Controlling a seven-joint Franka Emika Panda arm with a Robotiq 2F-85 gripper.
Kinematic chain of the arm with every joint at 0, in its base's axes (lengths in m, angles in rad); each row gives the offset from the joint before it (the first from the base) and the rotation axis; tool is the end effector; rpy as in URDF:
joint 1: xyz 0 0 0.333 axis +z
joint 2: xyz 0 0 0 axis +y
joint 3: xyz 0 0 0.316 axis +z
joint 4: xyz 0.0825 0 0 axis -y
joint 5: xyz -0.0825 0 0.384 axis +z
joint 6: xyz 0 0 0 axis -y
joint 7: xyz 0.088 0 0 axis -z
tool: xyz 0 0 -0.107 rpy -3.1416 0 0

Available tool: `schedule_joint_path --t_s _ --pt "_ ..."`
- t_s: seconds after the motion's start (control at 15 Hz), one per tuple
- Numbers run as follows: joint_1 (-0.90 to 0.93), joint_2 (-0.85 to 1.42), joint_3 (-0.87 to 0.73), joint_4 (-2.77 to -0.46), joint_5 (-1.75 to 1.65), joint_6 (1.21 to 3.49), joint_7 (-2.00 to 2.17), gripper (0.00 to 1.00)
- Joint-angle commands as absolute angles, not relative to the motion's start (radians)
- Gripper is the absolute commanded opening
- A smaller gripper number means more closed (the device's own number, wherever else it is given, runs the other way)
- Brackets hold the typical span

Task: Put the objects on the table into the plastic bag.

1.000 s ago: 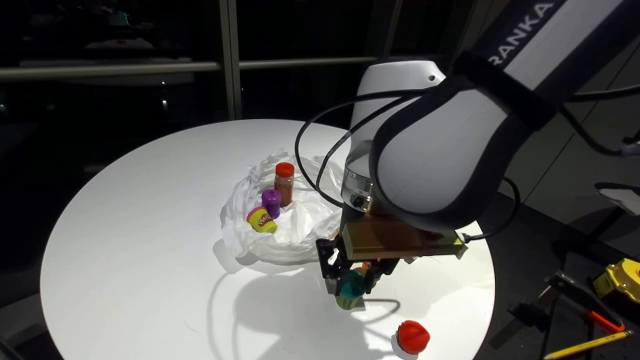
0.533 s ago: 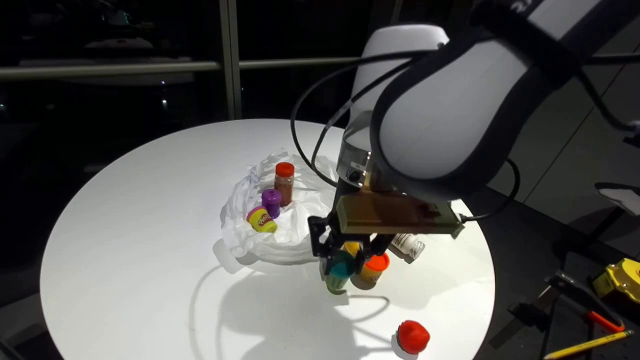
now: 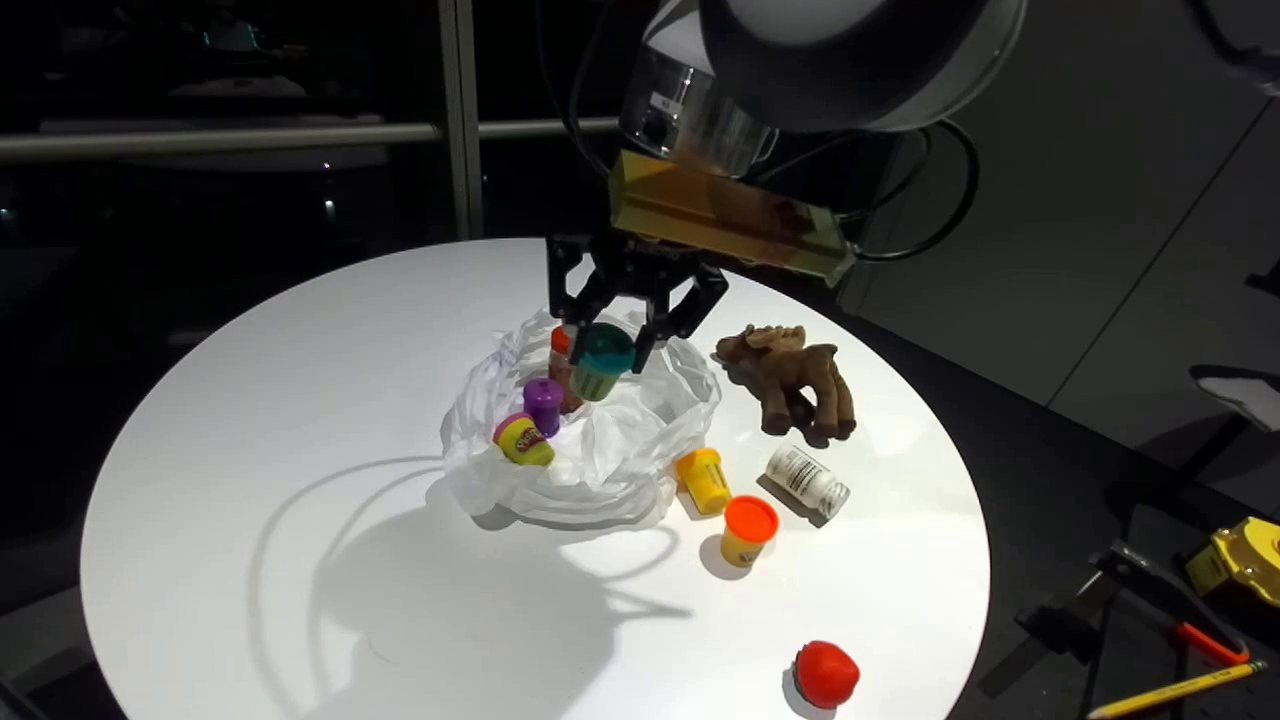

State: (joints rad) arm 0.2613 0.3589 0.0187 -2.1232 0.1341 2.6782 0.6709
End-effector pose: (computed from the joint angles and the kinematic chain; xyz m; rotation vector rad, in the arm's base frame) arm 0.5737 0.1604 0.2590 -2.8808 0.7461 -0.2062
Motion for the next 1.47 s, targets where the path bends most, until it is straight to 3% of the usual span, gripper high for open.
schedule_joint_path --t_s 0.0,0.93,1.0,1.07,1.27,1.4 --pt "0.231 0.488 0.039 -1.985 0.145 2.645 0.615 0.28" --pt "0.229 0.817 -0.019 -1.693 0.138 2.603 0.553 0.28" --pt "0.227 0.811 -0.018 -1.692 0.139 2.6 0.547 0.78" --pt "0.228 0.81 -0.02 -1.687 0.14 2.601 0.546 0.8" --pt "0.227 0.722 -0.026 -1.758 0.142 2.605 0.544 0.99" --pt "0.229 0.644 -0.027 -1.833 0.144 2.621 0.544 1.0"
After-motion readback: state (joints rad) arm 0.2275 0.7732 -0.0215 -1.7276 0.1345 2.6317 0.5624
